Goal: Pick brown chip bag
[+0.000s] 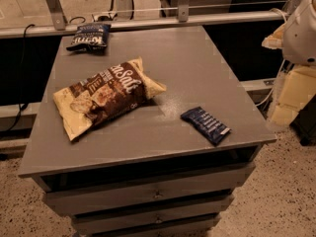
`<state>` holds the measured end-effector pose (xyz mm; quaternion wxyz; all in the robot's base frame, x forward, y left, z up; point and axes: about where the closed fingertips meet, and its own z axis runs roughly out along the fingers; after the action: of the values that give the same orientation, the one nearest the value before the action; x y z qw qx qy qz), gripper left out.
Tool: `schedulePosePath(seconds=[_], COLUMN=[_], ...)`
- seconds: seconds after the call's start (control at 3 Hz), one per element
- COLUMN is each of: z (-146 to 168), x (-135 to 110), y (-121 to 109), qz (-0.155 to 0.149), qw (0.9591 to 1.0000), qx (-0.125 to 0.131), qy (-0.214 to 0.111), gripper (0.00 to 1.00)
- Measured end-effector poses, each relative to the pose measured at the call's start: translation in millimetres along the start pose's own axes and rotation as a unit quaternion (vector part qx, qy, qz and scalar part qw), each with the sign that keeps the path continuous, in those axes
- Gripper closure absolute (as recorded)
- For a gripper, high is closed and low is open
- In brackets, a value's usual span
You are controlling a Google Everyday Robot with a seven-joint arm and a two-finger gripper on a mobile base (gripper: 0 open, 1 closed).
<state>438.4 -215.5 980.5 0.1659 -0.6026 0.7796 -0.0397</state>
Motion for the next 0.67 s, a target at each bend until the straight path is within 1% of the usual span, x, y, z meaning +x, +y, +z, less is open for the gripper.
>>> schedulePosePath(seconds=[0.33, 0.67], z=[0.0, 19.1], x=[0.0, -10.7], y=[0.0, -11.5], qz=[0.000, 0.002], qw=[1.0000, 0.9999], qx=[0.000, 0.004], qy=[0.000, -0.017], gripper=[0.00, 0.00])
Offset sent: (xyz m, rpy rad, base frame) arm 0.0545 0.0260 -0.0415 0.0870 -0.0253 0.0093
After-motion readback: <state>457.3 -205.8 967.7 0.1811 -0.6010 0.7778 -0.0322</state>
